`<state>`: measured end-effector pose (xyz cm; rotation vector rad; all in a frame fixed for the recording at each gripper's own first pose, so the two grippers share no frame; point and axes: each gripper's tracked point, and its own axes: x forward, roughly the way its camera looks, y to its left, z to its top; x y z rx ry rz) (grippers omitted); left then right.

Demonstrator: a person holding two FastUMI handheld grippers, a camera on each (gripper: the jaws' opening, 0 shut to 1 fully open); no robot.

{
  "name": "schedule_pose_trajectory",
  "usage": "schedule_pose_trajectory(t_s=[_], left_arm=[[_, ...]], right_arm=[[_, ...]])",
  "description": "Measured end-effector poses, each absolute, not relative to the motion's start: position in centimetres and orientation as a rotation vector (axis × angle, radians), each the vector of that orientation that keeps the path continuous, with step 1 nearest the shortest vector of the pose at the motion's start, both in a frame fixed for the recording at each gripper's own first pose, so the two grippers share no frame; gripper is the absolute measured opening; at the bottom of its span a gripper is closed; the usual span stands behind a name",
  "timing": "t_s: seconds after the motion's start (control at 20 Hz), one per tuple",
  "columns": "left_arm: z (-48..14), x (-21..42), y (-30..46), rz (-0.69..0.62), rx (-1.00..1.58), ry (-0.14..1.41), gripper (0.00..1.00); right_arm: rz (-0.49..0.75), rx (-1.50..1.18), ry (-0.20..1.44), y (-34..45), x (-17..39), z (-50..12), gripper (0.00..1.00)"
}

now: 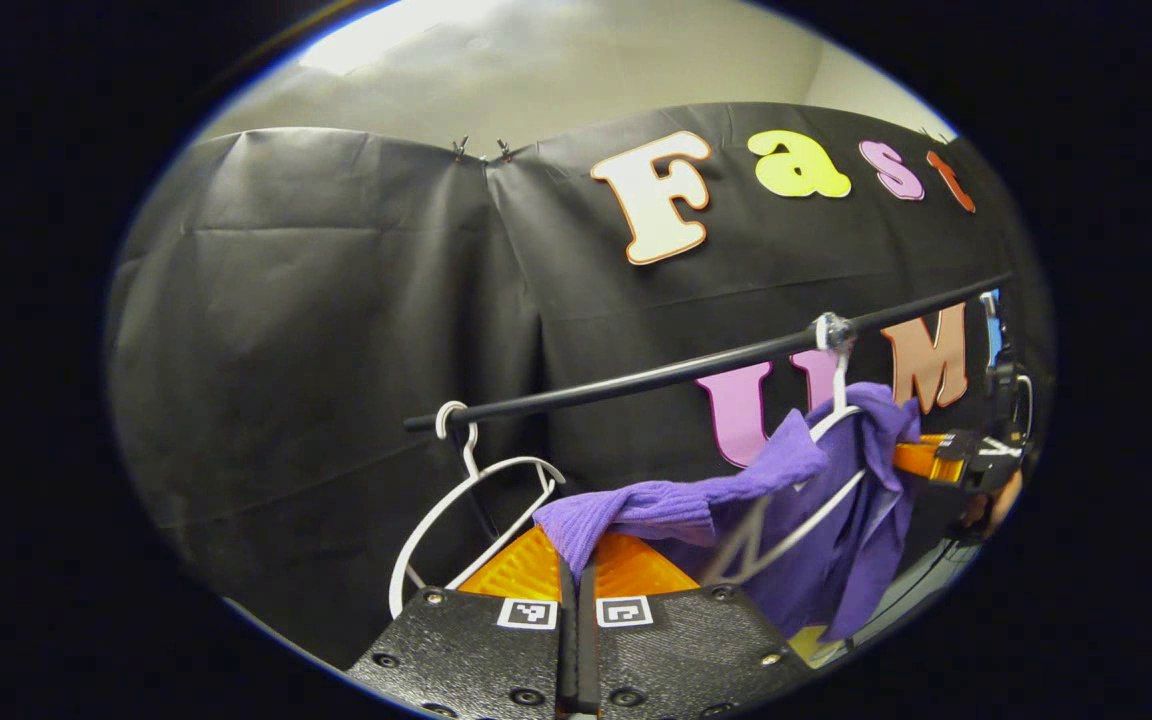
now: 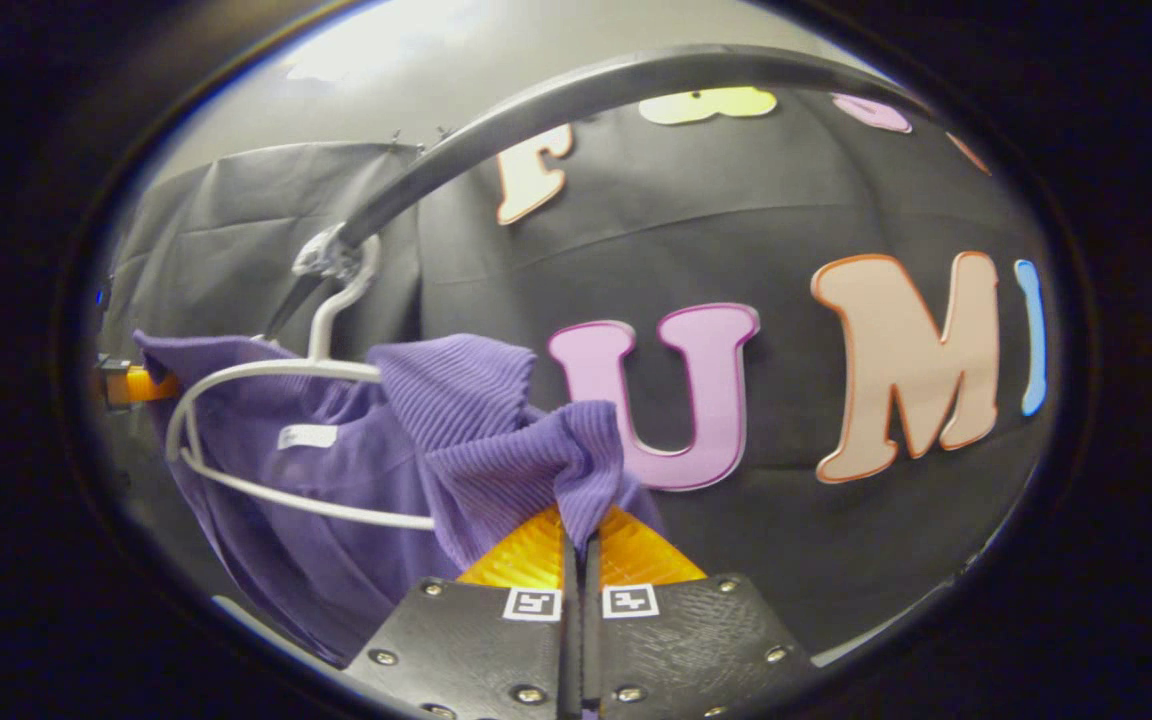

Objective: Grasp the clothes on the hanger with both hands and then place them into the laundry hamper below.

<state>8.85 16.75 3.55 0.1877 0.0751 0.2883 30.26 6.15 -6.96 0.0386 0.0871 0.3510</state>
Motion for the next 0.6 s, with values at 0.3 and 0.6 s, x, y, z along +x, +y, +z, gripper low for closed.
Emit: schedule_pose_trajectory(t_s=[0.3,0.6], left_arm=[[2.4,14.8,18.7,0.184,0.076,0.047,0.00],[0.2,19.1,18.1,0.106,0.027,0.014,0.00]], right_arm=[[0.203,0.003,-0.001,4.0,33.8,-5.0,0.01],[0.104,0.003,-0.056,3.2,36.9,-5.6,0.01]])
